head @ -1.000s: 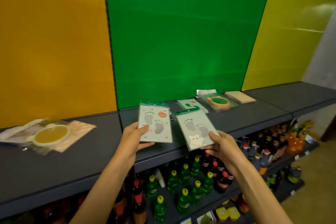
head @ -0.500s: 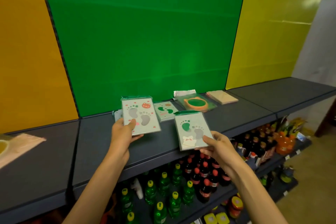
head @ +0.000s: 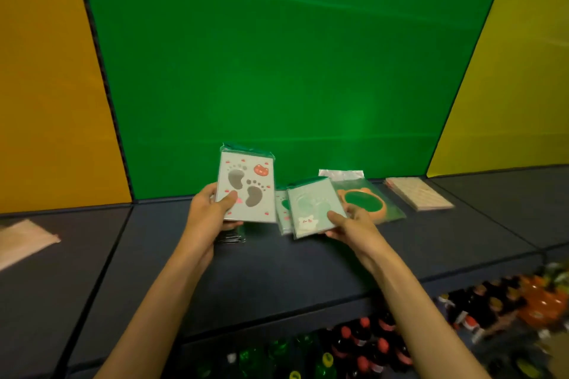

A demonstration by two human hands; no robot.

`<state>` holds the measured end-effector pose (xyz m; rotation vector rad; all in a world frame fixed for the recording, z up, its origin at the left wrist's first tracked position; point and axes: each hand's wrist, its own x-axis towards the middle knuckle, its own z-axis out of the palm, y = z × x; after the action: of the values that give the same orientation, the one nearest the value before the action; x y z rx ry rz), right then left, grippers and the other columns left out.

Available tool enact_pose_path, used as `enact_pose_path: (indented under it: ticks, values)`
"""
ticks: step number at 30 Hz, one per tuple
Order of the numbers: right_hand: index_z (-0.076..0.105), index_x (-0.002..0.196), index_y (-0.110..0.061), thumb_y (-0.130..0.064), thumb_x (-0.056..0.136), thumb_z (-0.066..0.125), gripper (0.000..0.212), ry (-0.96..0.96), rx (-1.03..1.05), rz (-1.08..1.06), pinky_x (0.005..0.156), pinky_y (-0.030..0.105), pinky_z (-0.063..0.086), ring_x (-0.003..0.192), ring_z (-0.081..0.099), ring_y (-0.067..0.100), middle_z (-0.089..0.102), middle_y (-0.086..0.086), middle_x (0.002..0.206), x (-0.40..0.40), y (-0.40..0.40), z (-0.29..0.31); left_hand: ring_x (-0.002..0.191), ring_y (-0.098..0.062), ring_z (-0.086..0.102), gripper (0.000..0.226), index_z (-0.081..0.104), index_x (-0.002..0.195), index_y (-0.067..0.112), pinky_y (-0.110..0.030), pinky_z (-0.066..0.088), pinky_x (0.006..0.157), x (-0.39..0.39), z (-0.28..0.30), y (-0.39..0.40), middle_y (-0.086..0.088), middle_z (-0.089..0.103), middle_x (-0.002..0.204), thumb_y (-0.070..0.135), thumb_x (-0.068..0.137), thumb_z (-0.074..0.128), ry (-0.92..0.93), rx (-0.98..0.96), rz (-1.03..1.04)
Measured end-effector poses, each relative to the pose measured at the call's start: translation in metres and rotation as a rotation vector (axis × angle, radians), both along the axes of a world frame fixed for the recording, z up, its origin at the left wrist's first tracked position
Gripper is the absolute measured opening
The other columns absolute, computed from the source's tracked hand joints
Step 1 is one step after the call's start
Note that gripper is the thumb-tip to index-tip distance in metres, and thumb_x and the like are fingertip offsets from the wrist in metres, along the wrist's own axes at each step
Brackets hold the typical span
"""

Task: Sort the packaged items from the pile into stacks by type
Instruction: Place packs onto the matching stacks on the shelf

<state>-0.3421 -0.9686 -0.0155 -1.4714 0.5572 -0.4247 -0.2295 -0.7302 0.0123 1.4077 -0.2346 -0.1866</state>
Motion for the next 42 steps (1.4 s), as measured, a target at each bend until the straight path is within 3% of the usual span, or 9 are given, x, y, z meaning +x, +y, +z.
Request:
enact_pose_path:
  ticks: [7,12,16,19,22,32,37,39,42]
  values:
    - [0.059,0.11,-0.012,-0.013,0.093,0.066,0.019,0.067,-0.191,0.003,0.091,0.038,0.056,0.097,0.069,0.019,0.072,0.004,0.107,0.049,-0.015,-0.003,0.084,-0.018,0.073,0.022,0.06,0.119,0.011,-0.025,0.058,0.056,0.009,0.0,-0.006,-0.007,0.074,0.107,0.01,0.097,0.059,-0.005,0.053,0.033]
    - [0.066,0.102,-0.01,-0.017,0.089,0.071,0.016,0.08,-0.299,0.038,0.07,0.023,0.053,0.085,0.069,0.01,0.074,0.002,0.099,0.058,-0.023,-0.013,0.086,-0.022,0.074,0.022,0.06,0.119,0.01,-0.028,0.06,0.058,0.012,-0.001,-0.009,-0.008,0.074,0.108,0.01,0.097,0.059,-0.007,0.082,0.073]
    - [0.066,0.084,-0.012,-0.027,0.087,0.073,0.016,0.167,-0.708,0.023,0.05,0.012,0.034,0.062,0.052,0.0,0.061,-0.007,0.071,0.056,-0.034,-0.016,0.083,-0.018,0.073,0.022,0.059,0.119,0.01,-0.024,0.057,0.055,0.014,-0.001,-0.019,-0.008,0.073,0.108,0.009,0.097,0.059,-0.01,0.104,0.097]
    - [0.056,0.064,-0.012,-0.036,0.087,0.072,0.036,0.251,-0.91,0.051,0.042,0.016,0.028,0.052,0.045,0.01,0.047,-0.005,0.056,0.053,-0.037,-0.021,0.087,-0.018,0.072,0.023,0.059,0.12,0.009,-0.021,0.055,0.055,0.014,-0.003,-0.029,-0.008,0.072,0.109,0.009,0.097,0.059,0.007,0.106,0.102]
    - [0.058,0.065,-0.007,-0.045,0.086,0.07,0.044,0.287,-0.988,0.051,0.048,0.031,0.03,0.055,0.047,0.017,0.051,0.002,0.058,0.054,-0.039,-0.023,0.088,-0.018,0.071,0.023,0.059,0.118,0.007,-0.02,0.056,0.054,0.013,-0.005,-0.044,-0.008,0.072,0.108,0.009,0.095,0.061,0.053,0.101,0.119]
    - [0.069,0.095,-0.006,-0.027,0.098,0.054,0.026,0.154,-0.975,0.05,0.07,0.034,0.045,0.082,0.061,0.026,0.069,0.008,0.087,0.055,-0.053,-0.004,0.089,-0.02,0.072,0.022,0.061,0.111,0.004,-0.028,0.059,0.066,0.017,-0.02,-0.098,-0.013,0.074,0.105,0.005,0.09,0.067,0.196,0.133,0.026]
    - [0.068,0.101,-0.009,-0.024,0.097,0.055,0.02,0.067,-0.957,0.067,0.073,0.033,0.05,0.083,0.065,0.021,0.072,0.004,0.09,0.052,-0.057,0.01,0.089,-0.019,0.071,0.023,0.06,0.104,0.007,-0.033,0.058,0.076,0.019,-0.036,-0.119,-0.01,0.074,0.102,0.014,0.086,0.073,0.12,0.327,0.051]
    - [0.068,0.103,-0.01,-0.025,0.097,0.057,0.02,0.068,-0.948,0.085,0.076,0.034,0.052,0.083,0.065,0.019,0.073,0.003,0.092,0.051,-0.059,0.011,0.09,-0.02,0.069,0.028,0.059,0.097,0.013,-0.038,0.056,0.084,0.021,-0.043,-0.123,-0.004,0.073,0.099,0.031,0.083,0.075,0.008,0.544,0.091]
    - [0.068,0.103,-0.01,-0.024,0.096,0.058,0.02,0.068,-0.94,0.097,0.079,0.035,0.053,0.084,0.065,0.019,0.072,0.003,0.093,0.048,-0.062,0.012,0.091,-0.025,0.062,0.046,0.055,0.097,0.012,-0.036,0.051,0.075,0.017,-0.046,-0.126,-0.005,0.063,0.098,0.055,0.084,0.066,-0.205,0.961,0.18]
